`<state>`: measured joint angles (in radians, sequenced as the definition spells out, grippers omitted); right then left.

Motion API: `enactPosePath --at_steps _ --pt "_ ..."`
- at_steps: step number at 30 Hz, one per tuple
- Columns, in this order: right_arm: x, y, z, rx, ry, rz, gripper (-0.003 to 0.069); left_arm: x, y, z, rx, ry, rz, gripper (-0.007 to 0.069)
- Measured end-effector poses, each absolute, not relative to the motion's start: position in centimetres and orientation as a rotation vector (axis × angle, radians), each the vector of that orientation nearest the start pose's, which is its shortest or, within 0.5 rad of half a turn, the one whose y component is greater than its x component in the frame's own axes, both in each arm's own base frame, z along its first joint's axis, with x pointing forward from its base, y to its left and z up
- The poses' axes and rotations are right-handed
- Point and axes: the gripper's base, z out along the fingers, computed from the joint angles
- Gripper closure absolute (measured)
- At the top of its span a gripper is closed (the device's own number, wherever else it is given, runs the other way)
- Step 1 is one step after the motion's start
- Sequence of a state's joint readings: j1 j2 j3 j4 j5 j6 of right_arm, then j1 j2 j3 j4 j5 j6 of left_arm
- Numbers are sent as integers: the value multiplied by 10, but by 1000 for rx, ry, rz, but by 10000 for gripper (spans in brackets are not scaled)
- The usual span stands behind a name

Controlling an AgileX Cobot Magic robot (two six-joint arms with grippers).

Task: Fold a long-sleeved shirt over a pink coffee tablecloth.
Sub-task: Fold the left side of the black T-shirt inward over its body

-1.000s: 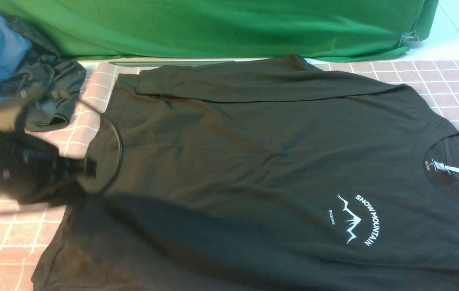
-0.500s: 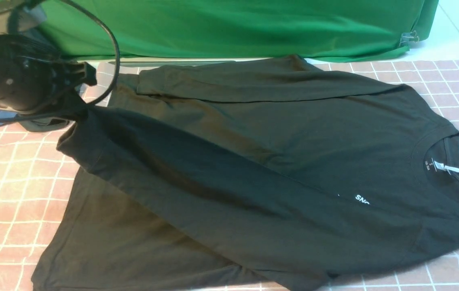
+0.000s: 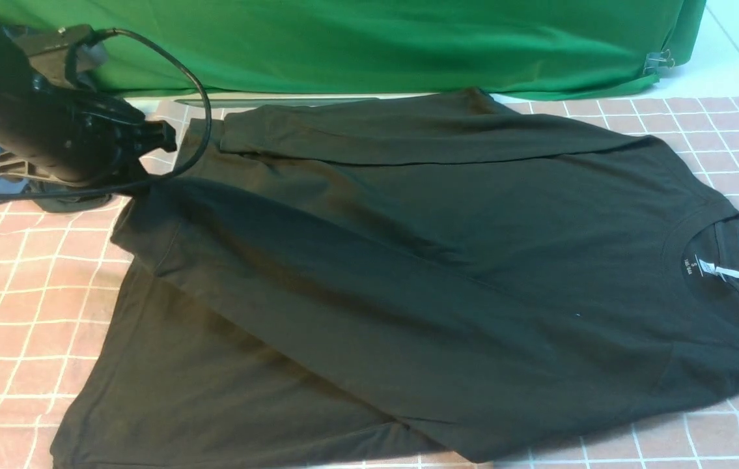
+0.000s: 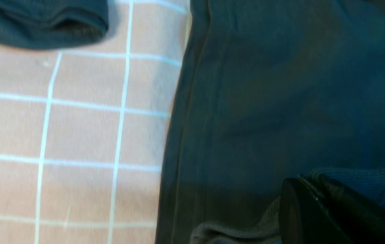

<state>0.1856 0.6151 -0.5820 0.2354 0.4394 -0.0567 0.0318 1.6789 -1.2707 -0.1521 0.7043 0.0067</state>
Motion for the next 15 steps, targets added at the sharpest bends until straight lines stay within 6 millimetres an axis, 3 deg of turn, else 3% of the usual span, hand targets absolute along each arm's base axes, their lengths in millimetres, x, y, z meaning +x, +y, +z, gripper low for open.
enactPosePath --at_steps 7,13,15 --pt "121 32 320 -93 1955 325 622 371 4 256 -143 2547 -136 570" --pt "121 32 320 -93 1956 325 622 377 6 260 -135 2474 -112 413" --pt "121 32 320 -93 1957 325 622 378 6 262 -170 2466 -125 321"
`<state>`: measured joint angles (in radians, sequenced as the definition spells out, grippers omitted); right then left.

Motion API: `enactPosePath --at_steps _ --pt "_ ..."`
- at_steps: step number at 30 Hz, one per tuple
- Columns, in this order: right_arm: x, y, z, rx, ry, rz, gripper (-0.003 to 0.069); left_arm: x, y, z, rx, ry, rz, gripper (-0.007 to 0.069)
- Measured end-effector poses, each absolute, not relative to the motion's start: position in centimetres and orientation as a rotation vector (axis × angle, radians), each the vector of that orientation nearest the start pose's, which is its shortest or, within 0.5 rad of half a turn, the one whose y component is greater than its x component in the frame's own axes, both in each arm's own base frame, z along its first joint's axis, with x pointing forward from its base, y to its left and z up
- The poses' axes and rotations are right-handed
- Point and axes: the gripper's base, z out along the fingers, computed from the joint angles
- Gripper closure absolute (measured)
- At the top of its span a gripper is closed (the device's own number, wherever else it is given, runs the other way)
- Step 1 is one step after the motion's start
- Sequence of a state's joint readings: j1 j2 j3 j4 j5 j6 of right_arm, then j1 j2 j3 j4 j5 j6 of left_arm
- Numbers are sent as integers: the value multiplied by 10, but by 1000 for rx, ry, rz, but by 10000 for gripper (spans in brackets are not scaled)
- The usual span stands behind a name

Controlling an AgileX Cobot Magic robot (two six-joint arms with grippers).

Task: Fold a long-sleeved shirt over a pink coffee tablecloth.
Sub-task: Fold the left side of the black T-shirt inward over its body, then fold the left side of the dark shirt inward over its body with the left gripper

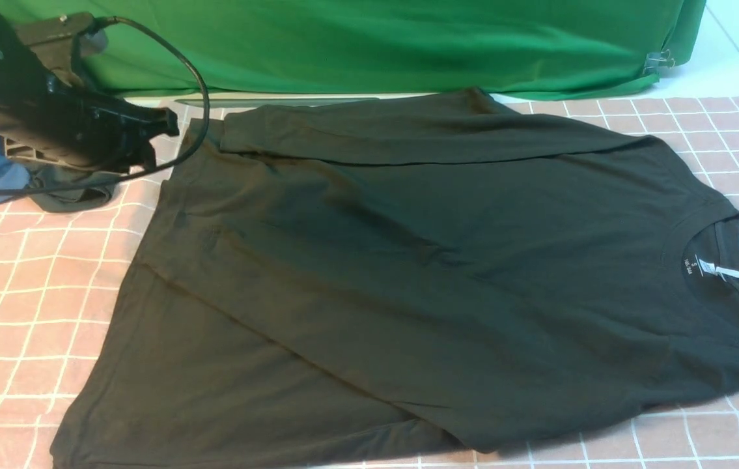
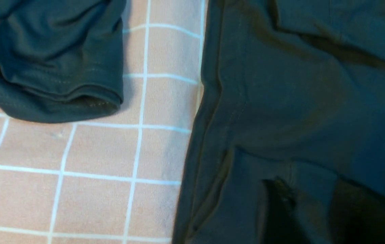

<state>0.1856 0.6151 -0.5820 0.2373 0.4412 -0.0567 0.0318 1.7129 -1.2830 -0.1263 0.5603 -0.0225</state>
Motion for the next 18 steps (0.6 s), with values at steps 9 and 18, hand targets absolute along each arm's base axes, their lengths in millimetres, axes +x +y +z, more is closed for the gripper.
enactPosePath --at_steps 9,18 --pt "120 32 318 -97 1975 326 622 413 4 280 -378 2405 -252 175" --pt "120 33 316 -102 1995 328 622 478 -7 243 -359 2409 -383 175"
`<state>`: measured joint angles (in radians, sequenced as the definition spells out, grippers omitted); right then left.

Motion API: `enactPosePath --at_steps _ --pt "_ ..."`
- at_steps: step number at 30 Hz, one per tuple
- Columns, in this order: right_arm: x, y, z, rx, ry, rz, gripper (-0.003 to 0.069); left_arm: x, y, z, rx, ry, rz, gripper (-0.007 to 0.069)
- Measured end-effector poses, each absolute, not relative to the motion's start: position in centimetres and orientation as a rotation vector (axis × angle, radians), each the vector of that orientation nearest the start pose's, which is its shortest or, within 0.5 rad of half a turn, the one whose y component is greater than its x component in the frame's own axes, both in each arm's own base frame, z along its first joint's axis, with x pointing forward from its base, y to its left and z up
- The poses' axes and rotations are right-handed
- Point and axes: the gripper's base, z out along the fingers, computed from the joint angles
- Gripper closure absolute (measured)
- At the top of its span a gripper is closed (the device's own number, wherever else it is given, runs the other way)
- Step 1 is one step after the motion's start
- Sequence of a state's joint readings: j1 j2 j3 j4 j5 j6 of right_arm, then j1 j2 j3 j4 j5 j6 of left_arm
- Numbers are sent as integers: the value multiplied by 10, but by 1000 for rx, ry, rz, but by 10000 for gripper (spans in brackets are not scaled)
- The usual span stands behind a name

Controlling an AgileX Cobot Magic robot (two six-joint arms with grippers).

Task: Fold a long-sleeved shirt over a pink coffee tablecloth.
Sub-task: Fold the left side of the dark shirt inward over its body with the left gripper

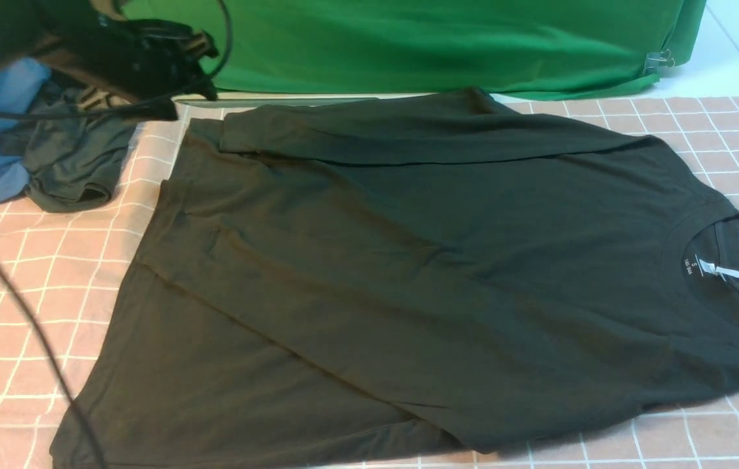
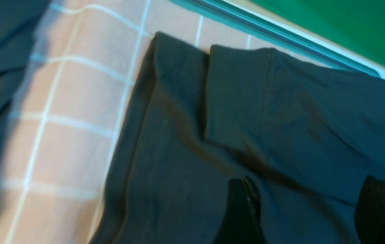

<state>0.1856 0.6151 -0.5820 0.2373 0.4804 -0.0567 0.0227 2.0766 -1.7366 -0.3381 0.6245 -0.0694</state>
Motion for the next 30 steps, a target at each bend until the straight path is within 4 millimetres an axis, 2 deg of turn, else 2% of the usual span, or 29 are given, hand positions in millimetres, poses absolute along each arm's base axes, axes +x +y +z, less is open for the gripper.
enactPosePath --at_steps 3,8,15,25,29,30 --pt "120 33 317 -102 1994 328 622 499 -9 221 -328 2424 -374 175" --pt "120 33 317 -102 1994 328 622 522 -8 187 -329 2444 -371 175" --pt "120 33 316 -102 1996 328 622 539 -8 168 -332 2434 -380 175" --pt "120 33 316 -102 1996 328 622 545 -8 156 -342 2416 -378 188" --pt "120 33 316 -102 1996 328 622 544 -8 156 -271 2435 -358 356" --pt "120 33 316 -102 1996 328 622 544 -8 156 -253 2442 -353 433"
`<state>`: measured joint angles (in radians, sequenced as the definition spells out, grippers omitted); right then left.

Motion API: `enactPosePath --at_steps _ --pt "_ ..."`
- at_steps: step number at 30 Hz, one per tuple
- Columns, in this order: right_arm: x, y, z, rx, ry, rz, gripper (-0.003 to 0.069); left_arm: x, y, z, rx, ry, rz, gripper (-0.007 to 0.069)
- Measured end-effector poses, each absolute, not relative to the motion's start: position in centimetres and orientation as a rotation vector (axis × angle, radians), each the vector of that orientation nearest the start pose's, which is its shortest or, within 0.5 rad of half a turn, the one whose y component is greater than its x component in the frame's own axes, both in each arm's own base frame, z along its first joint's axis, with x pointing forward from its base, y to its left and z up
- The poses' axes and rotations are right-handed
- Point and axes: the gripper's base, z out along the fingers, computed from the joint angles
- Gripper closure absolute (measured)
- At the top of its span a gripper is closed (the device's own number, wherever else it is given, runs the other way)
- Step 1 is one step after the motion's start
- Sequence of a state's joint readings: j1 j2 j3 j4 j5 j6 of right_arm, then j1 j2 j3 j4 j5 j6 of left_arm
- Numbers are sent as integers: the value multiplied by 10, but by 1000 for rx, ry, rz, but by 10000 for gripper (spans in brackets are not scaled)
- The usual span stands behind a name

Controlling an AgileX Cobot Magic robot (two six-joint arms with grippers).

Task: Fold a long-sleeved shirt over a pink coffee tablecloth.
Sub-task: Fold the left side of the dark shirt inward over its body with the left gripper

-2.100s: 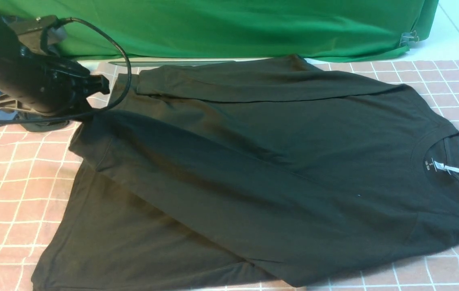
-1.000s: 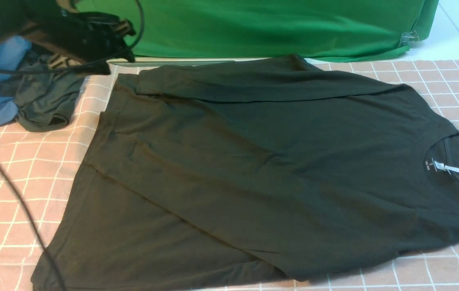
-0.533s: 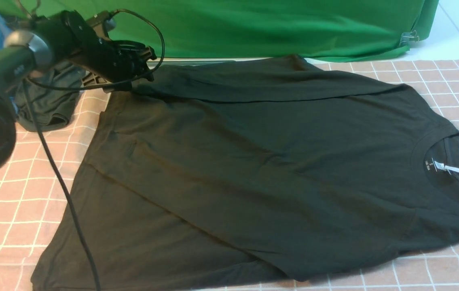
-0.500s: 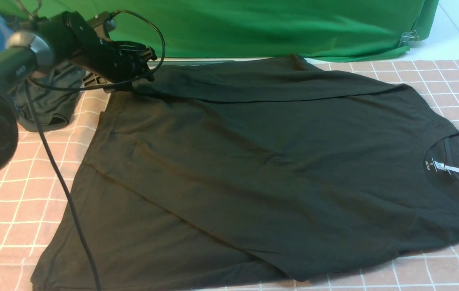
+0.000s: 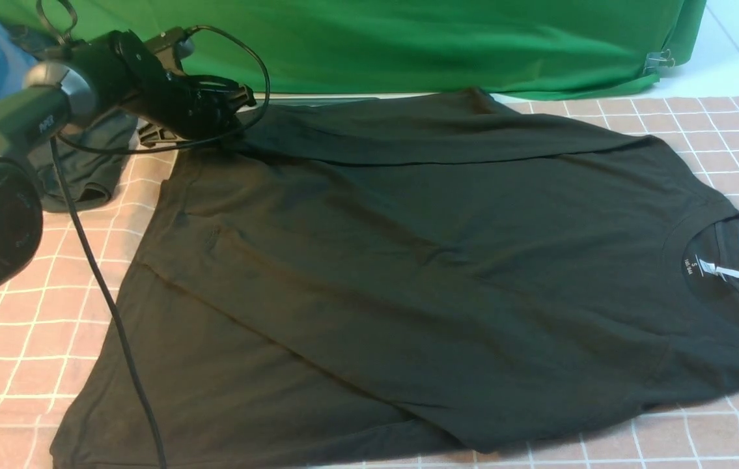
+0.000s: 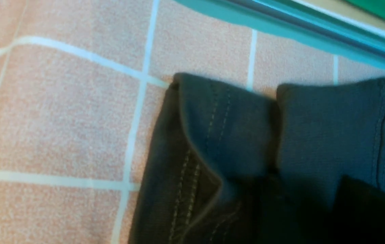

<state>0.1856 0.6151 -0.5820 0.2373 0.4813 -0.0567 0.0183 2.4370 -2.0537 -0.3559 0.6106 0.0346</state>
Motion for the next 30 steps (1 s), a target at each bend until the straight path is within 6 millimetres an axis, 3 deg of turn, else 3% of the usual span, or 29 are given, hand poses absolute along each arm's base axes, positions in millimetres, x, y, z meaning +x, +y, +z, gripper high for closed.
enactPosePath --at_steps 2,5,14,24,30 --pt "120 33 316 -102 1996 328 622 542 -9 160 -222 2449 -348 554" --pt "120 33 316 -102 1997 328 622 540 -10 172 -184 2441 -341 594" --pt "120 33 316 -102 1997 328 622 526 -15 221 -109 2425 -352 594" --pt "119 33 316 -103 1999 328 615 486 -20 296 -105 2484 -422 594" --pt "119 33 316 -103 1999 328 615 465 -21 312 -139 2599 -445 594"
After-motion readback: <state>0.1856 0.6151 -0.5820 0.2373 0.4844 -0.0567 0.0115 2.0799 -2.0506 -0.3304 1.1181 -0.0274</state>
